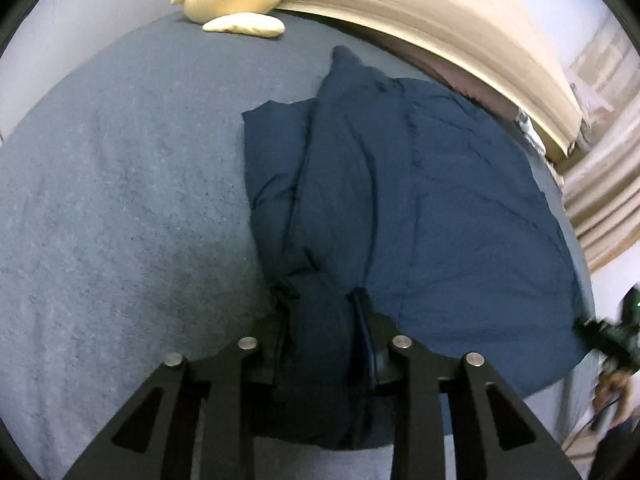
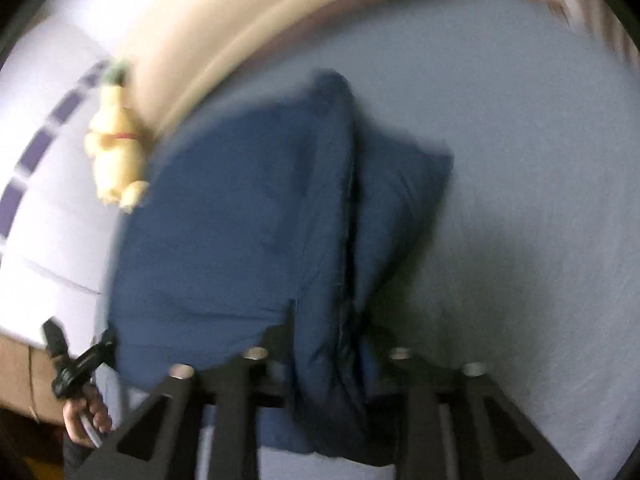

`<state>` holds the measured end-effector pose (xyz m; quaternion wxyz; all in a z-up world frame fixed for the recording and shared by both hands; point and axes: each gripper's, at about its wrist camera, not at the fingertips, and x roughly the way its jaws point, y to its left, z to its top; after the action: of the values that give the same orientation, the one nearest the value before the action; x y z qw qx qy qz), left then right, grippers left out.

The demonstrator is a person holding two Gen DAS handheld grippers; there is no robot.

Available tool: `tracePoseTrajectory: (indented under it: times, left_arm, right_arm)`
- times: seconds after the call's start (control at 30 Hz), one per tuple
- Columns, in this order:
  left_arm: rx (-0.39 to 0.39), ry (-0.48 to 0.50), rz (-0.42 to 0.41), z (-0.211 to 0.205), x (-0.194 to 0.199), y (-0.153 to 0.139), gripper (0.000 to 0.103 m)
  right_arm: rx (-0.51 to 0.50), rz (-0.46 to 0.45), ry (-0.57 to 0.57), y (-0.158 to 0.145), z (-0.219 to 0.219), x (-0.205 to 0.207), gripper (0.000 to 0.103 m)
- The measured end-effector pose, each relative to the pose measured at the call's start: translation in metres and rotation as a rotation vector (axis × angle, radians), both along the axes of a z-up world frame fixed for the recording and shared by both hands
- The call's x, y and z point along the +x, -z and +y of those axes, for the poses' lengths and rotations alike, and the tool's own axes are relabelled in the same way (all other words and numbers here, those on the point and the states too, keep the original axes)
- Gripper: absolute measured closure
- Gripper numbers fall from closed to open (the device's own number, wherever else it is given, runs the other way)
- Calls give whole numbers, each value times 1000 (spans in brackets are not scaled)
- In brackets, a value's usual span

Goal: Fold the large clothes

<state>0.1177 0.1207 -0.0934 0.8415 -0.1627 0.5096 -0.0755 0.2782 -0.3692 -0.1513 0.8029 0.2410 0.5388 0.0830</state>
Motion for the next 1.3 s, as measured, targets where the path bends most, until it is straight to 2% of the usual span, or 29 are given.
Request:
tracePoseTrajectory:
  times: [0.07, 0.13, 0.17, 0.2, 0.3, 0.4, 0.57, 0.6, 0.63, 0.67, 0.7, 0.77, 0.8, 0.83, 0.9, 0.97, 1.07, 1.13, 1.17, 1.2, 1.23, 1.3]
  left_arm:
    - [14, 11, -6, 0, -1, -8, 72]
    - [15, 30, -22, 6, -5, -21, 70]
    - [1, 28, -26, 9, -2, -24, 70]
    - [-19, 10, -39, 16, -2, -31, 65]
    - [-18, -61, -116, 31, 3, -46, 33]
    - [-40, -62, -105, 35, 24, -43, 31]
    - [-69, -1, 40, 21, 60, -5, 31]
    - [-72, 10, 42, 19, 60, -2, 36]
    - [-59, 47, 31, 11, 64, 1, 63]
    - [-44, 72, 26, 6, 67, -2, 69]
    - [8, 84, 7, -1, 64, -11, 81]
    - [55, 82, -56, -6, 55, -30, 86]
    - [51, 71, -73, -4, 52, -33, 86]
    - [50, 67, -78, -3, 51, -30, 86]
    - [75, 63, -39, -4, 49, -8, 84]
    - [75, 52, -35, -6, 51, 1, 82]
    - [96, 22, -7, -4, 52, -7, 77]
    - [127, 15, -39, -3, 42, -24, 75]
    - [124, 5, -67, -1, 35, -34, 75]
    - [126, -14, -82, 4, 27, -41, 67]
    - [124, -47, -99, 11, 16, -49, 54]
    - [75, -101, -142, 25, -13, -60, 34]
  right_arm:
    - [97, -22, 70, 10, -12, -5, 47]
    - [147, -50, 77, 3, -20, -8, 24]
    - [144, -70, 74, -3, -24, -9, 23]
    - [142, -96, 82, -9, -29, -10, 22]
    - [176, -128, 128, -20, -45, -5, 12]
    - [181, -103, 156, -14, -57, 15, 12]
    - [239, -5, 114, 14, -43, 48, 13]
    - [224, -16, 92, 14, -36, 54, 33]
    - [208, -12, 51, 13, -28, 60, 66]
    - [174, -7, 23, 9, -20, 63, 70]
    - [125, -27, -4, -3, -12, 63, 83]
    - [58, -86, -41, -27, 0, 61, 87]
    - [40, -143, -45, -46, 2, 55, 88]
    - [47, -167, -39, -52, 0, 51, 88]
    - [18, -135, -37, -37, 1, 55, 88]
    - [-15, -40, -29, 1, 7, 62, 82]
    - [56, -41, 71, 4, -2, 60, 67]
    - [58, -68, 105, -9, -9, 50, 33]
    - [60, -100, 131, -20, -15, 41, 27]
    - [65, -138, 164, -30, -21, 29, 24]
    - [81, -169, 201, -40, -28, 13, 23]
    - [151, -203, 287, -46, -38, -20, 17]
